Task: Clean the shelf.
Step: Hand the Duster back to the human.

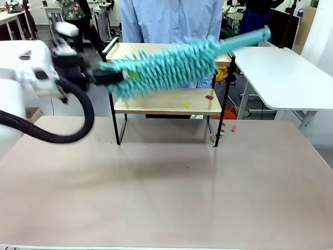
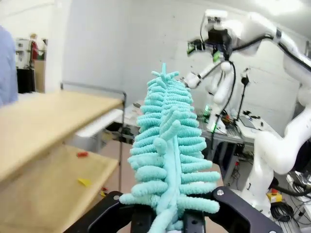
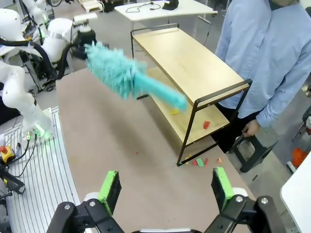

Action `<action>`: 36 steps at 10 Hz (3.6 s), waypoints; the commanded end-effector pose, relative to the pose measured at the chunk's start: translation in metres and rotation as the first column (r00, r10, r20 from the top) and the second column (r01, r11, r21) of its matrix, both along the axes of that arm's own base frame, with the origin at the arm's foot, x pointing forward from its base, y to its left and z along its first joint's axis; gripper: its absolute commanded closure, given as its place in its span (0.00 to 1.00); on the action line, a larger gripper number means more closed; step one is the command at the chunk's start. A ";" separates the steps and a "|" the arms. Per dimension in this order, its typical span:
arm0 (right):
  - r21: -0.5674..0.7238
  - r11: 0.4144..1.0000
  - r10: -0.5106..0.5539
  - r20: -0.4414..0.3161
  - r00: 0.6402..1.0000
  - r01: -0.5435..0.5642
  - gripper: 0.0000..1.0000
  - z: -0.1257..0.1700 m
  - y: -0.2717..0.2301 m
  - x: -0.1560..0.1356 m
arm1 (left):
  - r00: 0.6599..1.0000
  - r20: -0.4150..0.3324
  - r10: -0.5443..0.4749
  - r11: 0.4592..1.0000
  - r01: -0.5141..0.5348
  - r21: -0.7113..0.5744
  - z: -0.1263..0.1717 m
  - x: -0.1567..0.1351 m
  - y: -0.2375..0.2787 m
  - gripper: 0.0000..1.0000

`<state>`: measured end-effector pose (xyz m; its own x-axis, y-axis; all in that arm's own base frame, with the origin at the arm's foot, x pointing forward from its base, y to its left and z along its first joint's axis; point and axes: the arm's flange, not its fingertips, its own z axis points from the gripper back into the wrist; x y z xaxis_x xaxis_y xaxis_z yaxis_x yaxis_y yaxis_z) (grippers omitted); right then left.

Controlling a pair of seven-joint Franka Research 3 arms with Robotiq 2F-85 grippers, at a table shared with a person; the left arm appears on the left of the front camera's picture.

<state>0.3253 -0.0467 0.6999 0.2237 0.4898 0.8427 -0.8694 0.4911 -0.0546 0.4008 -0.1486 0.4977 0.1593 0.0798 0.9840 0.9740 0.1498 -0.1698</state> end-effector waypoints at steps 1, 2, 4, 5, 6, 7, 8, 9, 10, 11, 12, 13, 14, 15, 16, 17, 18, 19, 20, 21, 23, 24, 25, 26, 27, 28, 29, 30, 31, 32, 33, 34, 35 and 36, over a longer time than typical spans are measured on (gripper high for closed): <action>-0.008 1.000 0.002 -0.004 1.000 -0.002 0.00 0.002 -0.001 -0.001 | 0.999 -0.008 0.050 0.999 -0.049 0.014 0.044 -0.004 0.026 0.82; -0.008 1.000 0.002 -0.004 1.000 -0.002 0.00 0.002 -0.001 -0.001 | 0.996 -0.006 0.088 0.996 -0.088 0.034 0.061 -0.001 0.040 0.82; -0.008 1.000 0.002 -0.004 1.000 -0.002 0.00 0.002 -0.001 -0.001 | 0.980 -0.051 0.193 0.981 -0.192 0.030 0.086 0.008 0.077 0.82; -0.008 1.000 0.002 -0.004 1.000 -0.002 0.00 0.002 -0.001 -0.001 | 0.951 -0.071 0.300 0.954 -0.299 0.033 0.091 0.007 0.100 0.82; -0.008 1.000 0.002 -0.004 1.000 -0.002 0.00 0.002 -0.001 -0.001 | 0.900 -0.069 0.430 0.902 -0.427 0.056 0.096 0.006 0.124 0.82; -0.008 1.000 0.002 -0.004 1.000 -0.002 0.00 0.002 -0.001 -0.001 | 0.814 -0.020 0.580 0.810 -0.575 0.114 0.101 0.000 0.148 0.82; -0.008 1.000 0.002 -0.004 1.000 -0.002 0.00 0.002 -0.001 -0.001 | 0.747 -0.002 0.665 0.740 -0.659 0.133 0.105 -0.008 0.166 0.82; -0.008 1.000 0.002 -0.004 1.000 -0.002 0.00 0.002 -0.001 -0.001 | 0.702 -0.003 0.712 0.696 -0.706 0.132 0.107 -0.013 0.180 0.82; -0.008 1.000 0.002 -0.004 1.000 -0.002 0.00 0.002 -0.001 -0.001 | 0.617 0.008 0.787 0.607 -0.777 0.167 0.105 -0.015 0.191 0.82; -0.008 1.000 0.002 -0.004 1.000 -0.002 0.00 0.002 -0.001 -0.001 | 0.528 0.027 0.849 0.511 -0.832 0.215 0.100 -0.011 0.199 0.82; -0.008 1.000 0.002 -0.004 1.000 -0.002 0.00 0.002 -0.001 -0.001 | 0.466 0.041 0.884 0.440 -0.857 0.268 0.090 -0.006 0.201 0.82; -0.008 1.000 0.002 -0.004 1.000 -0.002 0.00 0.002 -0.001 -0.001 | 0.418 0.049 0.907 0.385 -0.871 0.304 0.080 -0.001 0.203 0.82; -0.008 1.000 0.002 -0.004 1.000 -0.002 0.00 0.002 -0.001 -0.001 | 0.371 0.053 0.927 0.336 -0.886 0.320 0.069 0.004 0.206 0.82; -0.008 1.000 0.002 -0.004 1.000 -0.002 0.00 0.002 -0.001 -0.001 | 0.336 0.053 0.940 0.299 -0.890 0.344 0.053 0.009 0.207 0.82; -0.008 1.000 0.002 -0.004 1.000 -0.002 0.00 0.002 -0.001 -0.001 | 0.322 0.051 0.945 0.282 -0.886 0.368 0.032 0.013 0.204 0.82; -0.008 1.000 0.002 -0.004 1.000 -0.002 0.00 0.002 -0.001 -0.001 | 0.296 0.063 0.953 0.248 -0.884 0.396 0.007 0.011 0.200 0.82; -0.008 1.000 0.002 -0.004 1.000 -0.002 0.00 0.002 -0.001 -0.001 | 0.296 0.050 0.954 0.249 -0.873 0.420 -0.020 0.010 0.193 0.82; -0.008 1.000 0.002 -0.004 1.000 -0.002 0.00 0.002 -0.001 -0.001 | 0.295 0.031 0.955 0.251 -0.859 0.447 -0.049 0.007 0.186 0.82; -0.008 1.000 0.002 -0.004 1.000 -0.002 0.00 0.002 -0.001 -0.001 | 0.282 0.028 0.959 0.238 -0.855 0.461 -0.067 0.001 0.183 0.82; -0.008 1.000 0.002 -0.004 1.000 -0.002 0.00 0.002 -0.001 -0.001 | 0.279 0.022 0.960 0.238 -0.856 0.458 -0.076 -0.003 0.183 0.82; -0.008 1.000 0.002 -0.004 1.000 -0.002 0.00 0.002 -0.001 -0.001 | 0.289 -0.002 0.957 0.253 -0.836 0.486 -0.057 -0.008 0.186 0.82; -0.008 1.000 0.002 -0.004 1.000 -0.002 0.00 0.002 -0.001 -0.001 | 0.289 -0.002 0.957 0.253 -0.836 0.486 -0.057 -0.008 0.186 0.82; -0.008 1.000 0.002 -0.004 1.000 -0.002 0.00 0.002 -0.001 -0.001 | 0.289 -0.002 0.957 0.253 -0.836 0.486 -0.057 -0.008 0.186 0.82; -0.008 1.000 0.002 -0.004 1.000 -0.002 0.00 0.002 -0.001 -0.001 | 0.289 -0.002 0.957 0.253 -0.836 0.486 -0.057 -0.008 0.186 0.82; -0.008 1.000 0.002 -0.004 1.000 -0.002 0.00 0.002 -0.001 -0.001 | 0.289 -0.002 0.957 0.253 -0.836 0.486 -0.057 -0.008 0.186 0.82; -0.008 1.000 0.002 -0.004 1.000 -0.002 0.00 0.002 -0.001 -0.001 | 0.289 -0.002 0.957 0.253 -0.836 0.486 -0.057 -0.008 0.186 0.82; -0.008 1.000 0.002 -0.004 1.000 -0.002 0.00 0.002 -0.001 -0.001 | 0.289 -0.002 0.957 0.253 -0.836 0.486 -0.057 -0.008 0.186 0.82; -0.008 1.000 0.002 -0.004 1.000 -0.002 0.00 0.002 -0.001 -0.001 | 0.289 -0.002 0.957 0.253 -0.836 0.486 -0.057 -0.008 0.186 0.82; -0.008 1.000 0.002 -0.004 1.000 -0.002 0.00 0.002 -0.001 -0.001 | 0.289 -0.002 0.957 0.253 -0.836 0.486 -0.057 -0.008 0.186 0.82; -0.008 1.000 0.002 -0.004 1.000 -0.002 0.00 0.002 -0.001 -0.001 | 0.289 -0.002 0.957 0.253 -0.836 0.486 -0.057 -0.008 0.186 0.82; -0.008 1.000 0.002 -0.004 1.000 -0.002 0.00 0.002 -0.001 -0.001 | 0.289 -0.002 0.957 0.253 -0.836 0.486 -0.057 -0.008 0.186 0.82; -0.008 1.000 0.002 -0.004 1.000 -0.002 0.00 0.002 -0.001 -0.001 | 0.289 -0.002 0.957 0.253 -0.836 0.486 -0.057 -0.008 0.186 0.82; -0.008 1.000 0.002 -0.004 1.000 -0.002 0.00 0.002 -0.001 -0.001 | 0.289 -0.002 0.957 0.253 -0.836 0.486 -0.057 -0.008 0.186 0.82; -0.008 1.000 0.002 -0.004 1.000 -0.002 0.00 0.002 -0.001 -0.001 | 0.289 -0.002 0.957 0.253 -0.836 0.486 -0.057 -0.008 0.186 0.82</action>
